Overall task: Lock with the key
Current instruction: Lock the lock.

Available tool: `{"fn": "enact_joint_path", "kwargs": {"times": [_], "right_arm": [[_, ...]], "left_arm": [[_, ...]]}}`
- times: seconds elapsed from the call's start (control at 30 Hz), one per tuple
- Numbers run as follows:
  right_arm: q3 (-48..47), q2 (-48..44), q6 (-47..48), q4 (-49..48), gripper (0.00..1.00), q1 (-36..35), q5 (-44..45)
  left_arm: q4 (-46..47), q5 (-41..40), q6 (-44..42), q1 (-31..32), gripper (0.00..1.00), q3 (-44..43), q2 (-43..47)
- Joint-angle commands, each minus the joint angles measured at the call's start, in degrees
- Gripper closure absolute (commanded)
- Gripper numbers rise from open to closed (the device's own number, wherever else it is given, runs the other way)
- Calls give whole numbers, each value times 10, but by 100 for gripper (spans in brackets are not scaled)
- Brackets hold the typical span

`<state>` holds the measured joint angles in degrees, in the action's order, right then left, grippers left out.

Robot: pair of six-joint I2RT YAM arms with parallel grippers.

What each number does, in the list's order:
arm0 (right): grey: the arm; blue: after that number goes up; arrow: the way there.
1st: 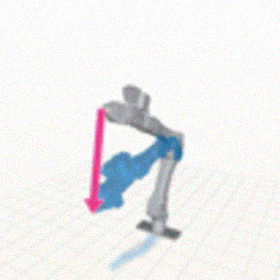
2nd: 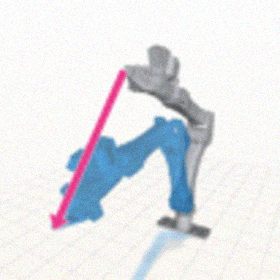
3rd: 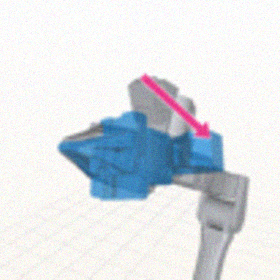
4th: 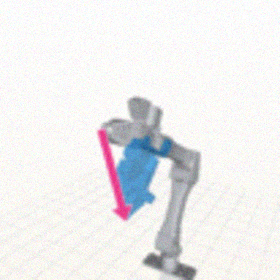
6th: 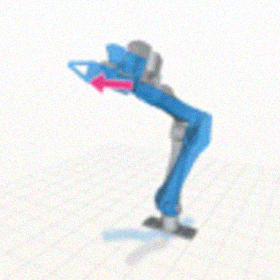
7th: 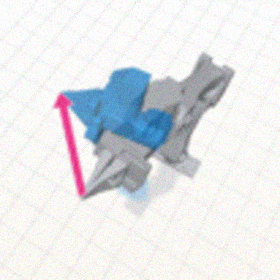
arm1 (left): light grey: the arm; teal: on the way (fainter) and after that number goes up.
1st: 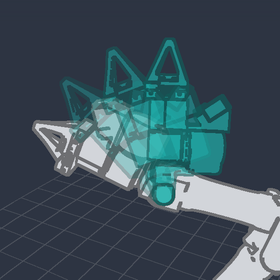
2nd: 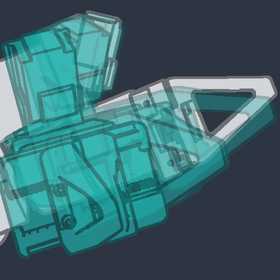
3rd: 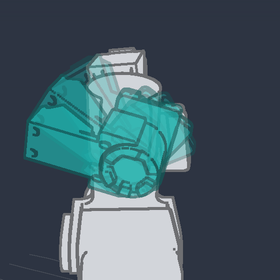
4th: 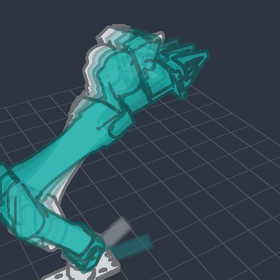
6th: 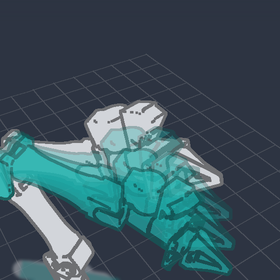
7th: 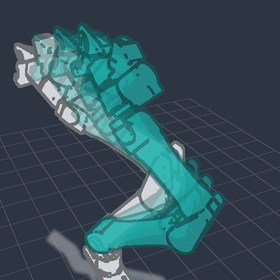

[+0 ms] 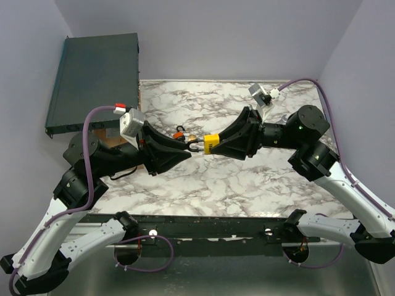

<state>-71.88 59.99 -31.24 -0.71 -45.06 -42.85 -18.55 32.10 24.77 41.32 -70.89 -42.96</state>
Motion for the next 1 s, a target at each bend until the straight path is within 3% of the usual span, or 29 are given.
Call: {"fn": "enact_joint_path", "kwargs": {"times": [0.0, 0.5, 0.6, 0.77, 0.97], "right_arm": [[-1, -9, 1, -15, 99, -3, -3], [-6, -8, 10, -1, 99, -3, -42], [-6, -8, 9, -1, 99, -3, -45], [-3, -7, 15, 0, 99, -3, -44], [-1, 2, 21, -5, 99, -3, -43]], "left_arm": [[1, 34, 0, -4, 70, -8, -8], [14, 42, 11, -5, 73, -3, -14], [18, 47, 14, -6, 78, -1, -16], [29, 62, 24, -6, 100, 4, -21], [64, 73, 47, -6, 100, 21, -23]]}}
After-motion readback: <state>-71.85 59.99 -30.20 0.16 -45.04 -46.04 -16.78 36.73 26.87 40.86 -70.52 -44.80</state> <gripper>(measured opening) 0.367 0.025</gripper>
